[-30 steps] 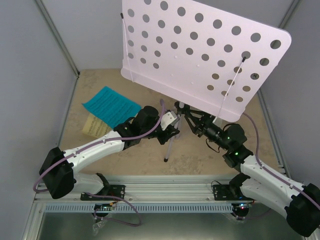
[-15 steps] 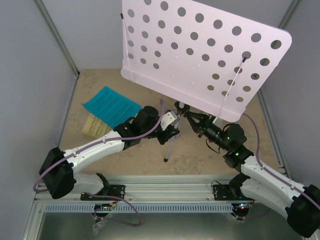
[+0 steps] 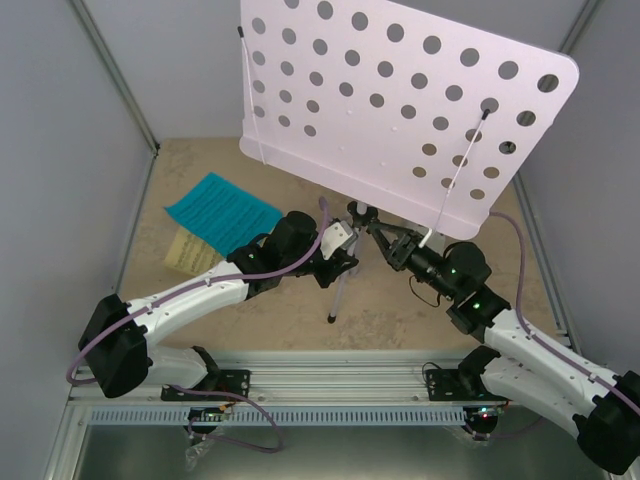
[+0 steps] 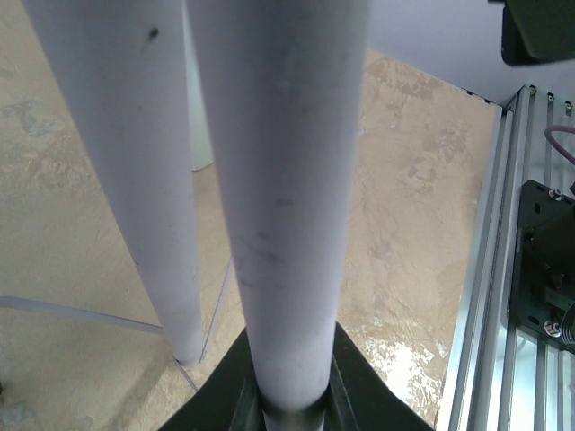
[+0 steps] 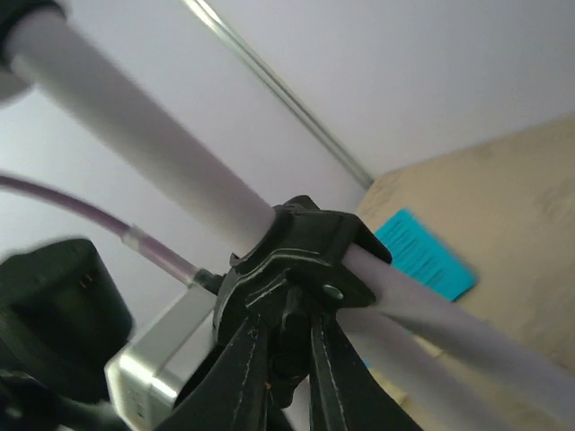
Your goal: Pack up the instrument practice props
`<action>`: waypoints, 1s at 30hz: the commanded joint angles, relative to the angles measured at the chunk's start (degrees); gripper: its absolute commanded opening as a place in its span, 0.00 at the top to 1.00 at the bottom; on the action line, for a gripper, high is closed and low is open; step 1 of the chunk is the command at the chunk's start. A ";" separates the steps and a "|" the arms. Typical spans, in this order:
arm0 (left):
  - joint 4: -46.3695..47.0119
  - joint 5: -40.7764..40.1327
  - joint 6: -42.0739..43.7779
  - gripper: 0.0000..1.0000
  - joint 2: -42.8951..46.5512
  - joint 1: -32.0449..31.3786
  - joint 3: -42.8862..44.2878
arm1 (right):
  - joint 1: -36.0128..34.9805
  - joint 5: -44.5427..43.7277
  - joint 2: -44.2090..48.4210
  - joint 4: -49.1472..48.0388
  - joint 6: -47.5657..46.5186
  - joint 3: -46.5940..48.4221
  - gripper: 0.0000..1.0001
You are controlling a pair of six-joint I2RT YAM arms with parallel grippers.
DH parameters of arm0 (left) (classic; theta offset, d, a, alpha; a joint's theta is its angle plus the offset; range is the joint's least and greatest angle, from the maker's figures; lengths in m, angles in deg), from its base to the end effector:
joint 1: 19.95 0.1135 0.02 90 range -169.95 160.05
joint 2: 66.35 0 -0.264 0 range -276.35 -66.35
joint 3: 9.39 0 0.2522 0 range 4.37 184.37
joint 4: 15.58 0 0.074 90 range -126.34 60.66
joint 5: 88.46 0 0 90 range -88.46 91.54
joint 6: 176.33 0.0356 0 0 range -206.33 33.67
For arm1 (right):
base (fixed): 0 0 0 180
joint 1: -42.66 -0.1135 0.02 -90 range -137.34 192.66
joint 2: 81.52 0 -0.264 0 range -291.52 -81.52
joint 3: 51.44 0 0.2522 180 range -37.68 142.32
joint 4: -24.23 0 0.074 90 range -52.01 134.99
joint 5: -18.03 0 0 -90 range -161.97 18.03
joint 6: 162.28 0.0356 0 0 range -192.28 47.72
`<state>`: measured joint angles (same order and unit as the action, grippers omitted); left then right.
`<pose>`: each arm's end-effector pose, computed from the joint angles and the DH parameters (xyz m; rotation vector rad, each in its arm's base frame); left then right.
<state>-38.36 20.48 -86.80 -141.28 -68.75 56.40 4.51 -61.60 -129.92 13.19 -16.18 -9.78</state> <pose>0.1835 -0.2271 0.2714 1.0900 1.9299 -0.8454 0.1564 0.1310 0.2895 0.0994 1.6784 1.4253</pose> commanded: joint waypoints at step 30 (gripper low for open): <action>-2.15 2.52 1.19 0.90 1.26 -0.69 0.68 | 13.00 -1.04 18.71 -3.01 -50.49 -8.39 0.02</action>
<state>-38.36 21.35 -86.10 -141.26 -69.05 56.42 10.63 -68.59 -112.61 13.19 -74.85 -17.89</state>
